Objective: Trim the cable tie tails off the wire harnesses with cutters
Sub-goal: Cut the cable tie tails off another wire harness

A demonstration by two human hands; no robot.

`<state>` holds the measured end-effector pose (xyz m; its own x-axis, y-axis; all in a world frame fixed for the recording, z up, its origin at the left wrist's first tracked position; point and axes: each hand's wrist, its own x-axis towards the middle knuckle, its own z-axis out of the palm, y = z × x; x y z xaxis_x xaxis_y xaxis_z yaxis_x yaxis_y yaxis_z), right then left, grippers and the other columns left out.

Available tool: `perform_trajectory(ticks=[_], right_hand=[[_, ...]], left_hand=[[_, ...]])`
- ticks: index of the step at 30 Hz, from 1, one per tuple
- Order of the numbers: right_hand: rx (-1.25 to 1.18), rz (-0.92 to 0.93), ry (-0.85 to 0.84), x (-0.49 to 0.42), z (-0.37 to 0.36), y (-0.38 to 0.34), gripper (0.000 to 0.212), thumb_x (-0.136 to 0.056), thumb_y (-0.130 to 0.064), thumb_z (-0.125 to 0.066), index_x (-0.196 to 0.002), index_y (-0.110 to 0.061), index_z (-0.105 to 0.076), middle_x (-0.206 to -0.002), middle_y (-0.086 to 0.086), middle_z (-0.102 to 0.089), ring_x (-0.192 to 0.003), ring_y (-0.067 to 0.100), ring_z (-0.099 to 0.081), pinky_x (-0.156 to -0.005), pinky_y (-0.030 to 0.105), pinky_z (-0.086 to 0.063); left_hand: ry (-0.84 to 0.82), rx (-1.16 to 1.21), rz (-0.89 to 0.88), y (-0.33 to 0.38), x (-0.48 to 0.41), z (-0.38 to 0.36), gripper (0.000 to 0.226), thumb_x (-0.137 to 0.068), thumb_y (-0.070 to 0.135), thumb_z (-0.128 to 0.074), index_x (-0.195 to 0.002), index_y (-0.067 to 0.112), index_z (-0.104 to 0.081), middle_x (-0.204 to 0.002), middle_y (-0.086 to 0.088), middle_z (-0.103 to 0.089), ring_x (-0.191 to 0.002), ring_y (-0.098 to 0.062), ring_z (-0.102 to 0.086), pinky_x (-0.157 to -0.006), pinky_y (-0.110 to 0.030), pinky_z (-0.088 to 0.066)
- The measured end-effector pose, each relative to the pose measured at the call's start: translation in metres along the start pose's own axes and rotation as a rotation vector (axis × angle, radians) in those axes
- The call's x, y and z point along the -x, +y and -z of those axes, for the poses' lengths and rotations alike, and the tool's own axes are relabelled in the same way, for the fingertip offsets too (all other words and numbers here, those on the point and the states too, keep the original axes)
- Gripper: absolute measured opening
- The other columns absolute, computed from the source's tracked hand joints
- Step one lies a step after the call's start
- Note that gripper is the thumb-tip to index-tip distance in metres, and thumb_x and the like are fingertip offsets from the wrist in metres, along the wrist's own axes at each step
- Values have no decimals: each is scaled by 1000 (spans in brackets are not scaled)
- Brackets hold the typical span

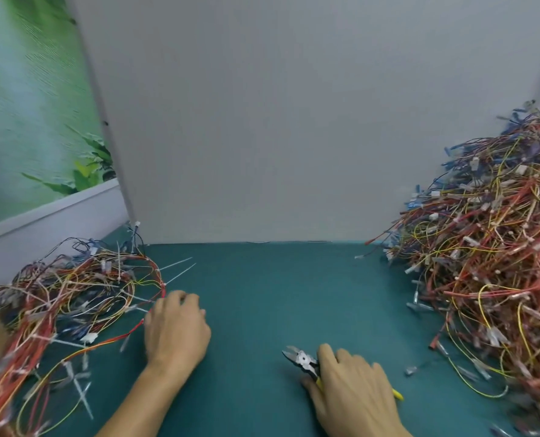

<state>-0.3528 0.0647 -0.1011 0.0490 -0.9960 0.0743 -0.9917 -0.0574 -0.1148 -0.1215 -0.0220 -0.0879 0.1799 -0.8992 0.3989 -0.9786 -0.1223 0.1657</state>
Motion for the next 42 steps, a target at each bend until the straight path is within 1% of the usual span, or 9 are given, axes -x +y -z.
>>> perform_trajectory(ticks=[7,11,17,21,26,28,32,37,42], right_hand=[[72,-31,2,-2,1,-3,35,-94,-61,-26,-97,-26,-25,-90,-2,-37,-83,25,-35,-70,36,-28],[101,-28,46,-2,-3,-2,37,-93,-62,-27,-97,-25,-27,-89,-1,-38,-83,25,-35,-69,35,-29],[45,65,215,-4,4,-5,59,-62,-59,-77,-77,-21,-35,-64,-1,-28,-57,25,-28,-53,31,-29],[57,26,145,-3,-10,1,37,-93,-61,-31,-96,-25,-27,-89,0,-38,-81,26,-35,-69,36,-28],[81,25,129,-6,-9,-1,36,-94,-60,-27,-97,-24,-26,-90,-1,-38,-82,26,-36,-70,36,-27],[62,23,194,-6,-5,-3,40,-89,-62,-43,-93,-24,-31,-83,-1,-39,-75,26,-36,-66,35,-29],[-51,124,361,0,-2,-2,77,-31,-43,-94,-64,-18,-29,-55,-2,-18,-46,23,-16,-43,26,-23],[-37,157,397,-2,-5,-1,80,-27,-40,-95,-63,-17,-28,-54,-3,-16,-46,22,-14,-42,26,-21],[-53,168,448,-5,-7,0,80,-26,-40,-95,-63,-18,-28,-54,-3,-16,-46,22,-13,-41,26,-21]], left_hand=[[147,-219,208,-57,-42,31,51,-78,9,-58,-128,3,-51,-144,-25,-36,-132,-40,-28,-108,-52,-21],[-31,-254,434,-88,-61,37,51,-90,16,-38,-139,2,-37,-144,-25,-36,-131,-41,-33,-111,-52,-22],[-68,-200,381,-104,-62,34,41,-89,10,-49,-130,8,-47,-133,-22,-44,-108,-41,-54,-94,-52,-44],[-4,67,546,-106,-70,43,60,-85,4,-57,-139,-1,-31,-137,-29,-37,-107,-51,-52,-90,-57,-45],[-14,-34,497,-109,-79,59,21,-95,21,-50,-105,5,-59,-107,-19,-64,-98,-36,-60,-95,-54,-44],[119,-11,464,-110,-82,65,19,-97,22,-49,-104,8,-60,-103,-20,-65,-97,-39,-59,-91,-52,-42],[420,95,336,-108,-82,76,25,-101,23,-42,-110,5,-57,-101,-22,-62,-89,-44,-58,-79,-52,-45],[-114,-138,363,-116,-81,74,25,-94,8,-47,-114,9,-62,-102,-17,-62,-85,-31,-57,-76,-41,-48],[62,-362,373,-115,-84,82,39,-79,9,-57,-118,13,-60,-115,-23,-52,-105,-39,-44,-86,-45,-36]])
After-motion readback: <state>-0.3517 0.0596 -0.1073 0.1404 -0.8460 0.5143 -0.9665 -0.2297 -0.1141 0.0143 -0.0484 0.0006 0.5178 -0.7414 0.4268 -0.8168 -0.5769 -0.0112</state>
